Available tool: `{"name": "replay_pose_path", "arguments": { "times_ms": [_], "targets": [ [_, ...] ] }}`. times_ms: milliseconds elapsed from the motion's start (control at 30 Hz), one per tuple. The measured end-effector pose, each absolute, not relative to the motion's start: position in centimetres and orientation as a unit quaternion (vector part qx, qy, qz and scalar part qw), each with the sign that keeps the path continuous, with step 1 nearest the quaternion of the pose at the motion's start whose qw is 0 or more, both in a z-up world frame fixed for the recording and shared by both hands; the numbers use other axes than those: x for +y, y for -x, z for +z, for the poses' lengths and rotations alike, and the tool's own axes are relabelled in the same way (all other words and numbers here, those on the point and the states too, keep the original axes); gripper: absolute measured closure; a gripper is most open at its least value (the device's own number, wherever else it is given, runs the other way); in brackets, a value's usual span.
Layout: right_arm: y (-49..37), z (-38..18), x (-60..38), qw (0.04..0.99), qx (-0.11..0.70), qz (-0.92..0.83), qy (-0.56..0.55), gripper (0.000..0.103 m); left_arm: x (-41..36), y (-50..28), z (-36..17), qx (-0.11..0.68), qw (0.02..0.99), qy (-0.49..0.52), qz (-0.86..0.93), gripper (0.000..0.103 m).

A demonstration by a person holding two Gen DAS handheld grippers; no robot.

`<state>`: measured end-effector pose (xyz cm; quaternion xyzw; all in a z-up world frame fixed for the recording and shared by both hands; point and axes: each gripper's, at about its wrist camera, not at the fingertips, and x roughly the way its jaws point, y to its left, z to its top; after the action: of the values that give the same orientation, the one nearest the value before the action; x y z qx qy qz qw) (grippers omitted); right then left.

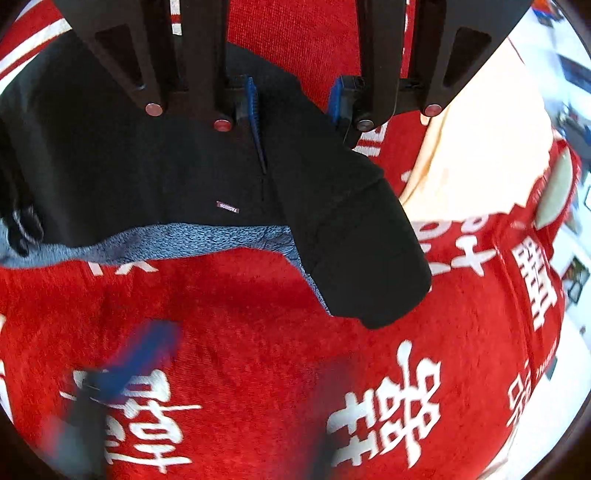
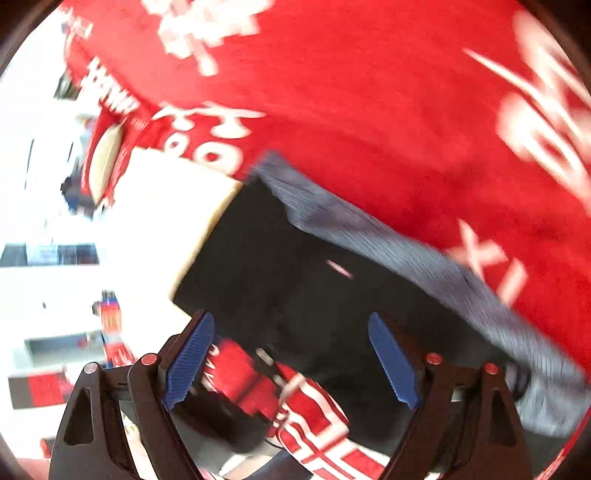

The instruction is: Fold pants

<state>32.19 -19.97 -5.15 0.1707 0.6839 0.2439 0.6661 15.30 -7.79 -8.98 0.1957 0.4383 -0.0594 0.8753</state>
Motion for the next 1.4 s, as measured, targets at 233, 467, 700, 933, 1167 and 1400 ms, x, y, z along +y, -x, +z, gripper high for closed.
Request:
{"name": "replay_pose_path", "arguments": {
  "times_ms": [233, 467, 700, 933, 1167, 1400],
  "targets": [
    [-35.2, -7.3, -10.8, 0.612, 0.738, 0.277, -0.066, 0.012, -8.4, -14.9, -8.6, 0.431, 0.876, -0.211, -0.055, 0.073],
    [-34.6, -8.1, -12.0, 0.61, 0.742, 0.264, -0.09, 0.086, -8.7, -14.1, -8.0, 0.431, 0.878, -0.199, -0.065, 0.073],
    [-32.0, -5.3, -16.9, 0.648, 0.69, 0.281, -0.155, 0.087, -7.7, -14.1, -4.3, 0.456, 0.881, -0.036, -0.119, 0.073],
    [-28.3, -2.3, -24.0, 0.685, 0.631, 0.281, -0.232, 0.087, -9.2, -13.3, -1.5, 0.483, 0.848, 0.079, -0.204, 0.073],
    [-22.9, 0.4, -31.7, 0.717, 0.583, 0.256, -0.284, 0.086, -14.4, -11.5, 0.5, 0.498, 0.809, 0.117, -0.292, 0.073],
    [-16.7, 0.7, -40.2, 0.737, 0.549, 0.211, -0.332, 0.086, -22.9, -7.4, 1.3, 0.506, 0.786, 0.062, -0.35, 0.073]
  ]
}}
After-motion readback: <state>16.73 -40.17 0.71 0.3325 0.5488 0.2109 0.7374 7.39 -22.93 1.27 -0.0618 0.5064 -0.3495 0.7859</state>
